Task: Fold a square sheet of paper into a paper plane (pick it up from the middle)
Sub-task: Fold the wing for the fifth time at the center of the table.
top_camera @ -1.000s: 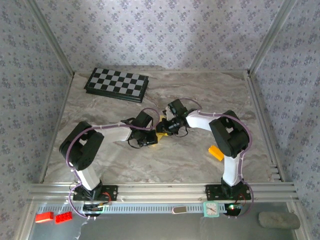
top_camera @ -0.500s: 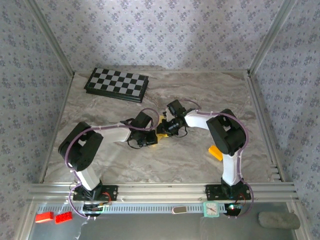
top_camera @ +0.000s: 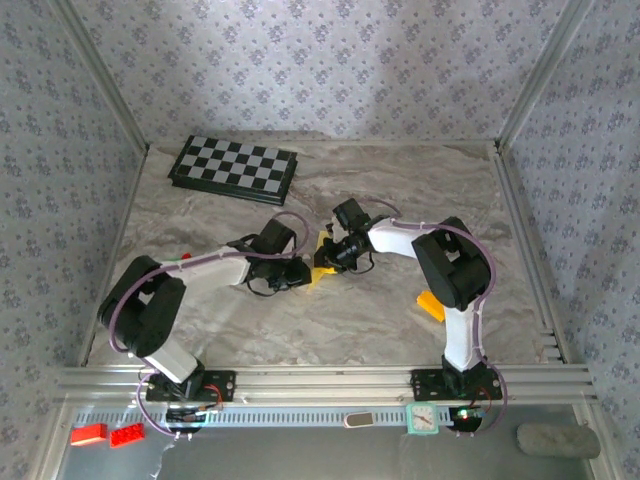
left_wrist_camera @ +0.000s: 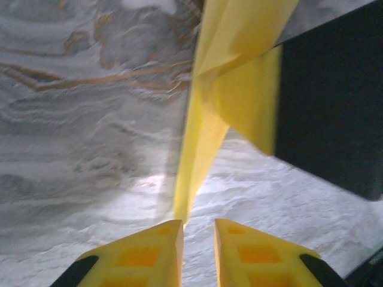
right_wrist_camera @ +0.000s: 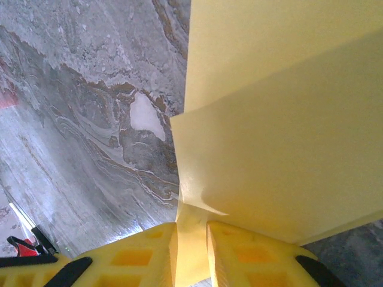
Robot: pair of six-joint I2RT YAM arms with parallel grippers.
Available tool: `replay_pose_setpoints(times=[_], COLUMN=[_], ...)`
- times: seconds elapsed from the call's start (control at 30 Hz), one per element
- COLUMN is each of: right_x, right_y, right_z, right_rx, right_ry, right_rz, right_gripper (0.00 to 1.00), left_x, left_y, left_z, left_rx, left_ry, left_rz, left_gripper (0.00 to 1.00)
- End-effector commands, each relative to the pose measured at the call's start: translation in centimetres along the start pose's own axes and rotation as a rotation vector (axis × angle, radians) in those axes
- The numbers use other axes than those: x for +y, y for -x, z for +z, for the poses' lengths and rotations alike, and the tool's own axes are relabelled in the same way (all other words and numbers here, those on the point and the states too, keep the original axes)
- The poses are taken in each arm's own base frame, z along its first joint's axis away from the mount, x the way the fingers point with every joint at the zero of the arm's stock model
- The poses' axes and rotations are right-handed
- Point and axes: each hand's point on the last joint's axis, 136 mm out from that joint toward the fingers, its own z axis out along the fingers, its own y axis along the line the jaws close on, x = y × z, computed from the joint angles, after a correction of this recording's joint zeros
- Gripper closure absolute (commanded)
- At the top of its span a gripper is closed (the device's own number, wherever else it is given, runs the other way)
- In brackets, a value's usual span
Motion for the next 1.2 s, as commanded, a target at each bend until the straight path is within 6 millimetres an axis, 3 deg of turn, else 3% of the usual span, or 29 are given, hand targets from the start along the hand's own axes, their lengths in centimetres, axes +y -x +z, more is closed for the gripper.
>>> replay_pose_setpoints(times=[0.0,0.23,0.63,0.7,1.17], right_x=[-3.9,-4.3,-4.8,-3.8,-4.7], right_y=[-1.3,-1.6,-2.0,-1.0,-1.2], right_z=[1.2,1.3,1.5,1.3,1.4], right_rx=[0.044,0.056,0.071,0.051,0.064], right_ry=[-0.139,-0.155,-0.17,-0.155,-0.196], right_rz=[0.093,0.107,0.118,0.104,0.118], right_gripper=[0.78,0.84,0.86,0.86,0.86], left_x=[-2.3,-2.8,0.4,0.7,3.0], left_y=[0.7,0.8,-0.1,-0.4,-2.4], left_z=[-0.1,1.5,3.3,3.5,3.8], left_rx=[-0.007,0.044,0.095,0.104,0.162], left_ry=[-0.105,-0.136,0.001,0.008,0.081], left_rz=[-0.006,-0.001,-0.005,-0.011,-0.045], left_gripper=[0.83,0.91,0.93,0.93,0.93])
